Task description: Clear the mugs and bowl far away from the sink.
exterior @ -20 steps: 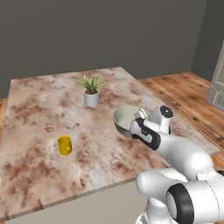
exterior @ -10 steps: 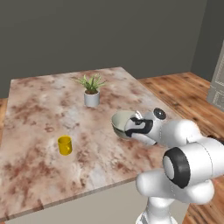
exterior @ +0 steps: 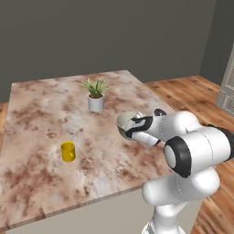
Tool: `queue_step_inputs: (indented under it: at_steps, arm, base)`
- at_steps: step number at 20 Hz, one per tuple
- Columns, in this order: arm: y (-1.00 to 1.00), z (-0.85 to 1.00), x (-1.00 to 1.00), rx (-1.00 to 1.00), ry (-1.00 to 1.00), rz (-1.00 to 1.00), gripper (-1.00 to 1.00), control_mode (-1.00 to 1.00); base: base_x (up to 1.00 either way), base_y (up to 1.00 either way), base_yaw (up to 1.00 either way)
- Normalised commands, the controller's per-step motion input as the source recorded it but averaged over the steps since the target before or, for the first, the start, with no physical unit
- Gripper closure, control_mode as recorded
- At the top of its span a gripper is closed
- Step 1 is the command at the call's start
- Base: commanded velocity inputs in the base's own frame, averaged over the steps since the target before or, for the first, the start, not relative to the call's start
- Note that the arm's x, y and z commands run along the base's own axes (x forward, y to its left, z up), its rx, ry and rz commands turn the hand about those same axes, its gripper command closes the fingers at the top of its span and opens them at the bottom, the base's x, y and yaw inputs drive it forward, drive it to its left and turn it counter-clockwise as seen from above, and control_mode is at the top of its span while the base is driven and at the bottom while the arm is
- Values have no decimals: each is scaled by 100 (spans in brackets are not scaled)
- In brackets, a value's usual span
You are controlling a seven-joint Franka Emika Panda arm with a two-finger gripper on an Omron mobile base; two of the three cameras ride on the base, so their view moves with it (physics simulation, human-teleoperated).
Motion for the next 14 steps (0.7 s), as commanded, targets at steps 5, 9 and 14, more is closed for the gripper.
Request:
queue_step_inputs:
  at_steps: [5, 9, 14]
  arm:
    - [0, -1, -5, 0, 0, 1, -100, -100]
    - [0, 69, -46, 4, 0, 13, -100, -100]
    - [-1, 97, -51, 2, 0, 16, -100, -100]
  base:
    - [0, 0, 0]
    - [0, 0, 0]
    - [0, 0, 0]
